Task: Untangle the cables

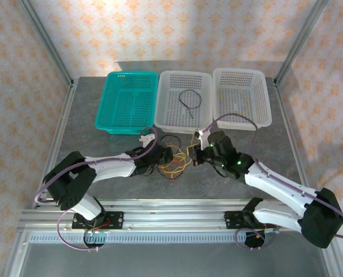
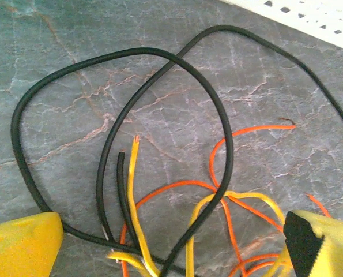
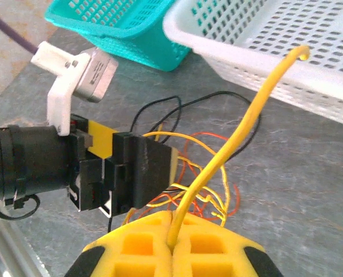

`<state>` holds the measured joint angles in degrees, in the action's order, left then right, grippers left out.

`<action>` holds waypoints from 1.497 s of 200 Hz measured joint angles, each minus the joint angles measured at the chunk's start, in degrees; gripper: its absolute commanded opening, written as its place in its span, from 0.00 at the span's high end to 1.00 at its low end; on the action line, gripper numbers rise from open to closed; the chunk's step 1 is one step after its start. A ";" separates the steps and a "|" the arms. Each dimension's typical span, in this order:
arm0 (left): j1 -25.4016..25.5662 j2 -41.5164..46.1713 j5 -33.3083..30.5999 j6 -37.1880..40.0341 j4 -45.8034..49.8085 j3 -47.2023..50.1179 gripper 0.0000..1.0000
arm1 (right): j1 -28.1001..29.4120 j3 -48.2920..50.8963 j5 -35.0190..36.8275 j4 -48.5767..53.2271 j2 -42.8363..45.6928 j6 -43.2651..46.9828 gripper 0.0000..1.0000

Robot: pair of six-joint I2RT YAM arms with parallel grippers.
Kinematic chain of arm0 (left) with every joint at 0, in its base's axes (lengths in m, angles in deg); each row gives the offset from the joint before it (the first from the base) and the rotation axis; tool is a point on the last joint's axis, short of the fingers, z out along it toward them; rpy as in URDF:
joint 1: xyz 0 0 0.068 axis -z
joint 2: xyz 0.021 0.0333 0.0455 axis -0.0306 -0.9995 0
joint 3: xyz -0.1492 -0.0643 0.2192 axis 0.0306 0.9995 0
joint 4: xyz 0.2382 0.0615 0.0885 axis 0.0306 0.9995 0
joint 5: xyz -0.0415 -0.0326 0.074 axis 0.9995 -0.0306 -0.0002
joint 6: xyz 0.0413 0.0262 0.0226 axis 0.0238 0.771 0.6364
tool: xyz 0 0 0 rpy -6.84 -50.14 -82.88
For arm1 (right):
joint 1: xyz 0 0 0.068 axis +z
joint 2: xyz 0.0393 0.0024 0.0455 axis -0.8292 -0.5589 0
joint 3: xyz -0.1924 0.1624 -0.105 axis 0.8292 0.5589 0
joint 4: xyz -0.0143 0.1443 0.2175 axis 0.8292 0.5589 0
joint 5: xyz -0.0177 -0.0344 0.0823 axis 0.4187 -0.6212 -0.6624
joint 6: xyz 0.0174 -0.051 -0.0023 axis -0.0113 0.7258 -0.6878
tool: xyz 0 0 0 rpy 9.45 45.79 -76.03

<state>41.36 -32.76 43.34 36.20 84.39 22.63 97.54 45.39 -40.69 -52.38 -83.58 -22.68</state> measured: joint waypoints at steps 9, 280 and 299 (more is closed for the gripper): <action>0.00 -0.28 -0.24 0.00 0.11 0.28 0.01 | 0.00 -0.63 1.46 0.96 0.33 0.07 1.00; -0.17 1.03 -1.73 0.46 -2.82 3.48 0.00 | -0.11 -13.18 22.27 17.05 8.24 10.84 1.00; -0.85 4.63 -1.88 1.73 -1.33 4.44 0.01 | -0.11 -13.18 21.59 17.03 7.52 10.69 1.00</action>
<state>40.50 -28.12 41.46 37.92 83.05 27.06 97.43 32.21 -19.09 -35.35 -76.06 -12.00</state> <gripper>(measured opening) 0.995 0.039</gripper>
